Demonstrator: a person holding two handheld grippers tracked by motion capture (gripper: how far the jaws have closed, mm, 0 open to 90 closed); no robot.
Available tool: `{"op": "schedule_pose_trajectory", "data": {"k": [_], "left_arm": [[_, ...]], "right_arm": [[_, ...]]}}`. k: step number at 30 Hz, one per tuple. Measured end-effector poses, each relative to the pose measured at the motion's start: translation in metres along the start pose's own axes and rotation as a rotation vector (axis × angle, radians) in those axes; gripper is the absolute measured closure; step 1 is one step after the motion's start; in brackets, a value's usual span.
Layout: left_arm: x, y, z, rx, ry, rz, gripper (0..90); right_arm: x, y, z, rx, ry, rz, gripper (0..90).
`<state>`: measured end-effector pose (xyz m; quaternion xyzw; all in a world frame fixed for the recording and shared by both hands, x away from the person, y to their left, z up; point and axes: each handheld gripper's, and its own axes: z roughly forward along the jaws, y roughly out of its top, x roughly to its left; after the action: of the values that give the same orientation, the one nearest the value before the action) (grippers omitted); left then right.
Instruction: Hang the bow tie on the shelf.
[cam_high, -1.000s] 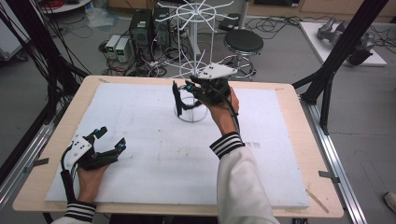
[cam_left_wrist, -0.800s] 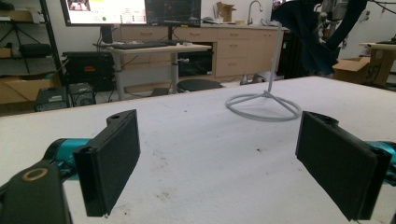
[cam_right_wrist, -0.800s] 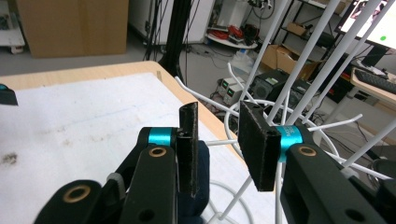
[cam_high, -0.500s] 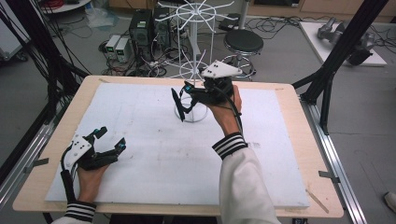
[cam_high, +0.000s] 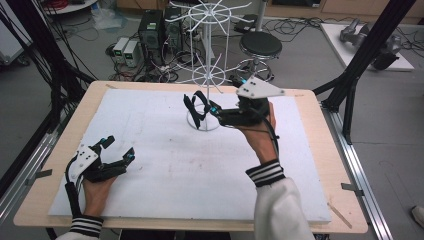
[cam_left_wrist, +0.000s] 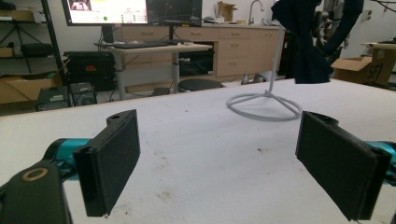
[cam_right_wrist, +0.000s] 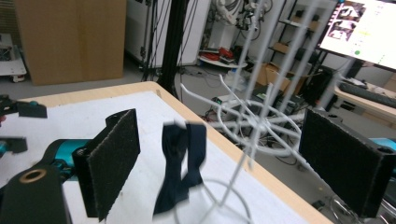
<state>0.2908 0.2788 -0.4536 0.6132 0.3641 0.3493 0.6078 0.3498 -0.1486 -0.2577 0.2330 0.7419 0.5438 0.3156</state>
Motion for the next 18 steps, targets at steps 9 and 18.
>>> {"op": "schedule_pose_trajectory", "data": {"k": [9, 18], "left_arm": [[0.000, 0.000, 0.000, -0.006, 0.000, -0.004, 14.2], [0.000, 0.000, -0.001, -0.012, 0.002, 0.002, 14.2]], "right_arm": [[-0.014, -0.052, -0.070, -0.056, -0.106, 0.098, 11.6], [-0.010, -0.139, -0.117, -0.124, -0.211, 0.187, 11.6]]}}
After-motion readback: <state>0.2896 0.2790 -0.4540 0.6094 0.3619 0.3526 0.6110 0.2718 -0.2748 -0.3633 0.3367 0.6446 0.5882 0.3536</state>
